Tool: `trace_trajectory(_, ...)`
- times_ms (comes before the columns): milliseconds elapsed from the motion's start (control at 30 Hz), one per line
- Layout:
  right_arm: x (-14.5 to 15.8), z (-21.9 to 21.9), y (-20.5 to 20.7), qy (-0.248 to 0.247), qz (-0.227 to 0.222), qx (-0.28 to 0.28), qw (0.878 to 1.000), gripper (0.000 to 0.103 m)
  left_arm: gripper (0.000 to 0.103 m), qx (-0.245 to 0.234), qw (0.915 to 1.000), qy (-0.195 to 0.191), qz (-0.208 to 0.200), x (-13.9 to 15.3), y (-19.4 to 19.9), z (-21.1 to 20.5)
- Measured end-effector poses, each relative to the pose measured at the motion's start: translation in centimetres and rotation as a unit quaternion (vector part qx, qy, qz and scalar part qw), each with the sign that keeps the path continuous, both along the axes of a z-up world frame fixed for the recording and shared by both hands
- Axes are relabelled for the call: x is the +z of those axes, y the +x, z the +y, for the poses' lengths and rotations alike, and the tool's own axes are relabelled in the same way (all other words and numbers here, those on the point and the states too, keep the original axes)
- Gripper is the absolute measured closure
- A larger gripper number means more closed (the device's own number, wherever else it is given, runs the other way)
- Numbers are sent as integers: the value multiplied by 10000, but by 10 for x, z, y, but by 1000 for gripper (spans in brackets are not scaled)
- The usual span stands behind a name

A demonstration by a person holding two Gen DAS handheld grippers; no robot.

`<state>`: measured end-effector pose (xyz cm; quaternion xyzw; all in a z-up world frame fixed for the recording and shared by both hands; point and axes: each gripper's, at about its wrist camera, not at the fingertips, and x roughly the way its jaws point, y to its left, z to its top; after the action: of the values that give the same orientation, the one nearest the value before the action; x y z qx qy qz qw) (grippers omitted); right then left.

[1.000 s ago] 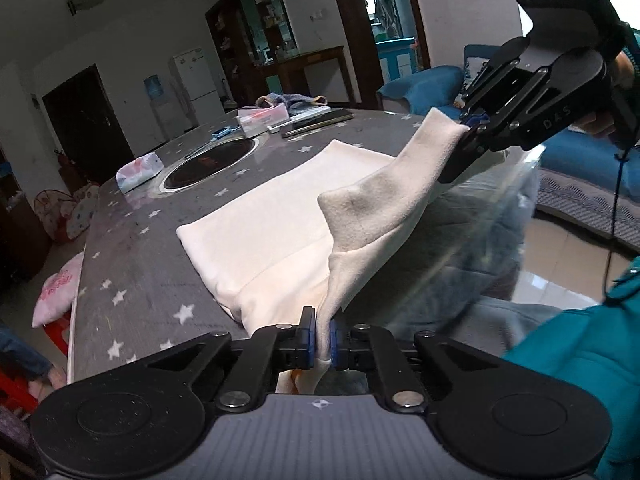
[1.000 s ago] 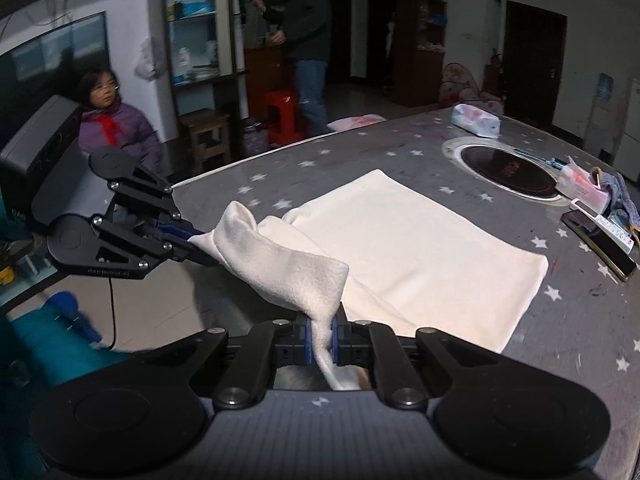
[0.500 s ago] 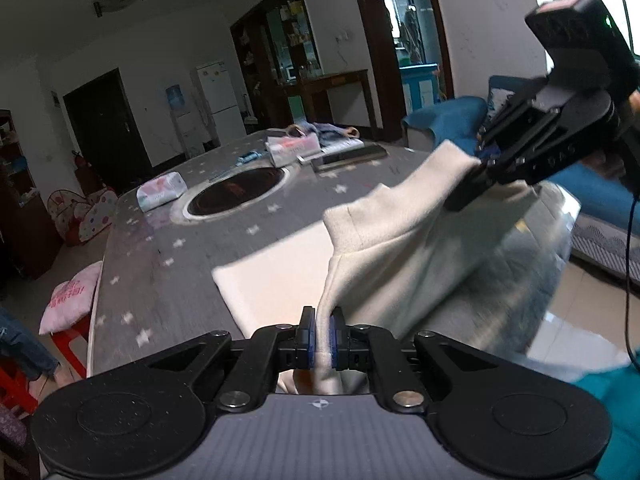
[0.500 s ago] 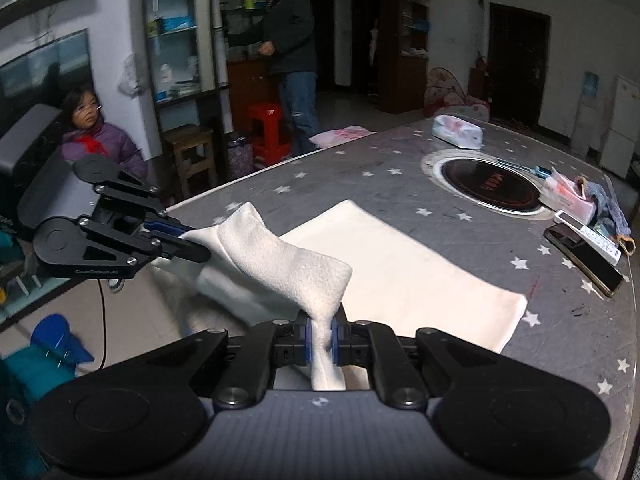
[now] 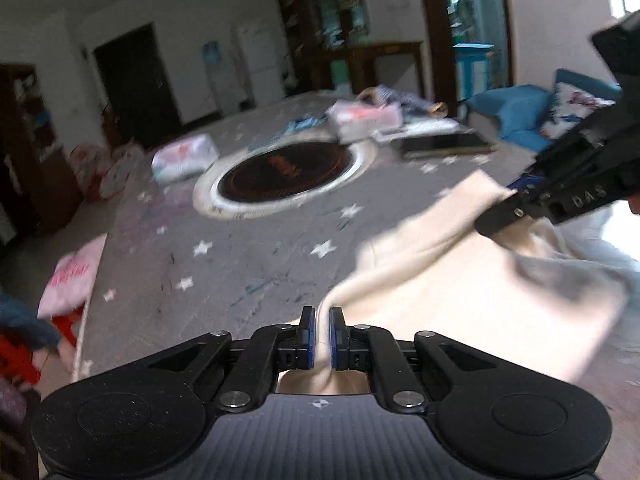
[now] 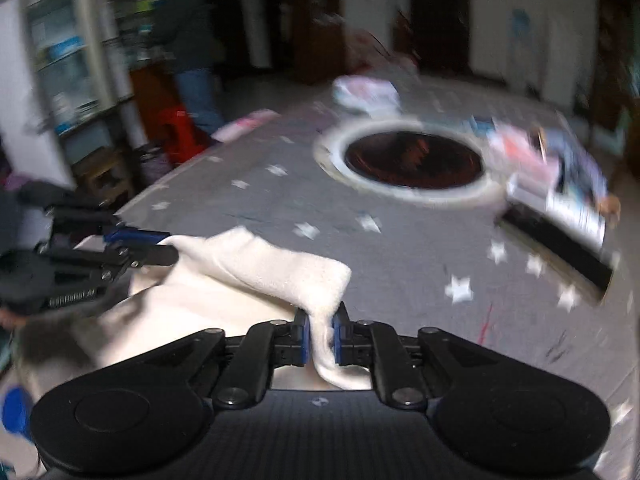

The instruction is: Fold clothes

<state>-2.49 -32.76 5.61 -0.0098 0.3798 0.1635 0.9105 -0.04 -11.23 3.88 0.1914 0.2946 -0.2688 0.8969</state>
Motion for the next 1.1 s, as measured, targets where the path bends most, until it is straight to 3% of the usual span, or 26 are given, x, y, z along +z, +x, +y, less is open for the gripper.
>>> trace_trajectory(133,-25,-7,14,-5,71,-408,9991,83,90,259,9995,131,115,-18,13,-1)
trace_trajectory(367,-13,-18,-8,-81,-200,-666,9975,83,89,510,9985,-86,148,-9,10,5)
trace_trajectory(500,-13,-19,-21,-244,-255,-672,9971,82,88,237,9991,-349,84,7,-9,-7)
trace_trajectory(633,-26,-28,-22,-129,-114,-820,9965,80,86,-144,9996,-205,121,5,-19,-32)
trace_trajectory(733,-35,-32,-23,-120,-116,-951,9953,67,86,-120,9995,-83,285,-5,-12,-48)
trace_trajectory(1100,-41,-37,-39,83,-237,-1049,9942,69,84,41,9991,2,434,-17,-2,-58)
